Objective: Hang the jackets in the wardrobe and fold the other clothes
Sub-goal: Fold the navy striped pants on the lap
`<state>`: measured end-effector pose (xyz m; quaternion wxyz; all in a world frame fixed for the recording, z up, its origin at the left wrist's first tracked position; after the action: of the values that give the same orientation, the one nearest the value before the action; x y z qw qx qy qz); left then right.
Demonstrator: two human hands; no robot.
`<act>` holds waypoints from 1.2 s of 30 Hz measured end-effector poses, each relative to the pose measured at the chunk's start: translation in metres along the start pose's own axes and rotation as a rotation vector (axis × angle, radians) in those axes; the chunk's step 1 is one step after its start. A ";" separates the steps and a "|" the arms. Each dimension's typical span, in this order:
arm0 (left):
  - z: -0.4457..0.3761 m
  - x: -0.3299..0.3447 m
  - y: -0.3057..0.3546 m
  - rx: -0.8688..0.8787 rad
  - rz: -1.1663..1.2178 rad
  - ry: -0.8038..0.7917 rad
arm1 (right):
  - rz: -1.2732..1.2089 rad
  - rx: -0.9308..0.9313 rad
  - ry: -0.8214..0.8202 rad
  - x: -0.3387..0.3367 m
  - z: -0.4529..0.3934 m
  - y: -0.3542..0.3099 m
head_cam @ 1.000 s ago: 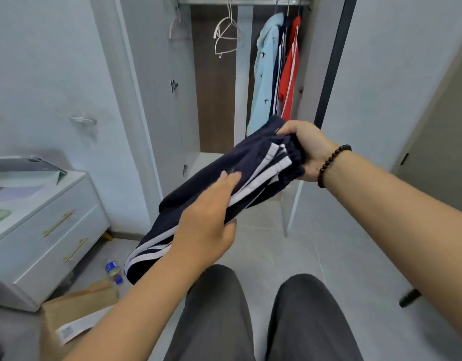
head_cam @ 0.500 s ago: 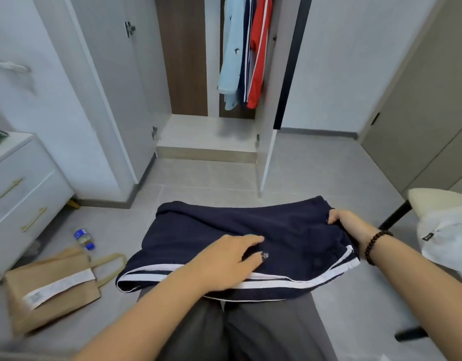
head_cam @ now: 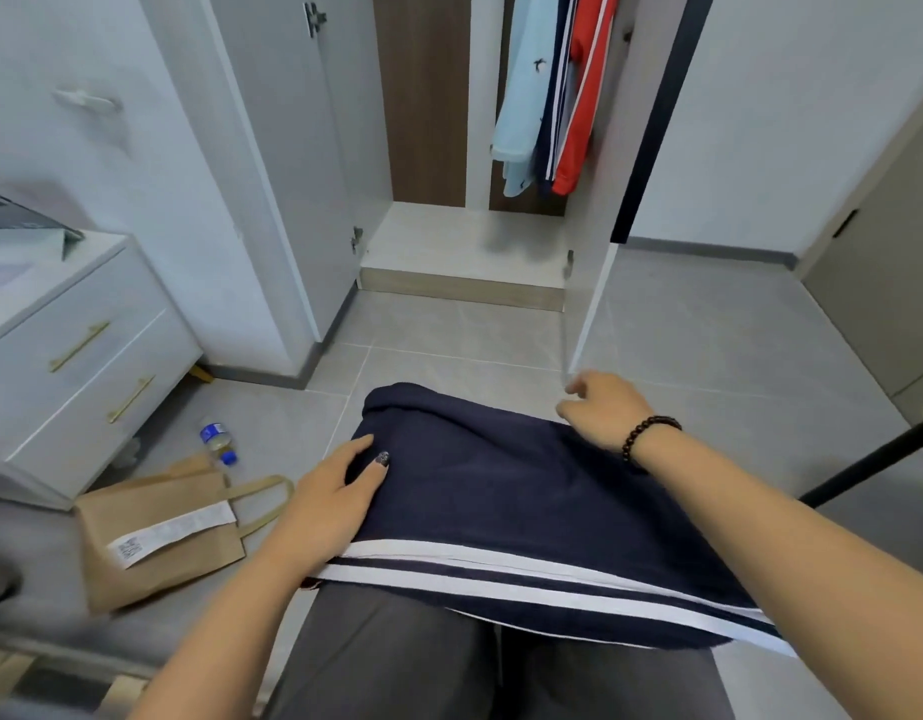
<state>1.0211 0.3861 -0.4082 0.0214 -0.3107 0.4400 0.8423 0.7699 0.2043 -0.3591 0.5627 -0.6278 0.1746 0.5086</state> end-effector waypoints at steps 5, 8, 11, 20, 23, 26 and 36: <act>-0.004 -0.018 -0.020 -0.208 0.284 -0.025 | -0.108 -0.316 -0.058 0.051 -0.042 -0.124; -0.003 -0.018 -0.037 -0.350 0.367 -0.128 | -0.076 -0.394 -0.137 0.081 -0.065 -0.172; 0.001 -0.016 -0.042 -0.378 0.441 -0.213 | 0.117 -0.424 -0.294 0.116 -0.084 -0.197; -0.003 -0.011 -0.029 -0.244 0.561 -0.291 | 0.494 -0.306 -0.460 0.137 -0.118 -0.190; 0.000 -0.016 -0.024 -0.172 0.535 -0.264 | 0.198 -0.137 -0.377 0.116 -0.136 -0.180; 0.002 -0.024 -0.025 -0.111 0.494 -0.252 | -0.076 0.004 -0.266 0.099 -0.148 -0.166; 0.014 -0.032 -0.051 -0.202 0.479 -0.261 | 0.061 -0.474 0.046 0.093 -0.081 -0.200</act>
<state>1.0557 0.4354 -0.4224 -0.1527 -0.0877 0.4080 0.8958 1.0032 0.2262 -0.3437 0.3801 -0.7481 0.0821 0.5377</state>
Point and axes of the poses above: each hand's wrist, its own z-axis away from the middle knuckle, its own x-axis out of the palm, y = z × x, the point moved 8 cm from there along -z, towards the middle knuckle, and after that the axes turned 12 degrees about -x, right-handed, at the moved point
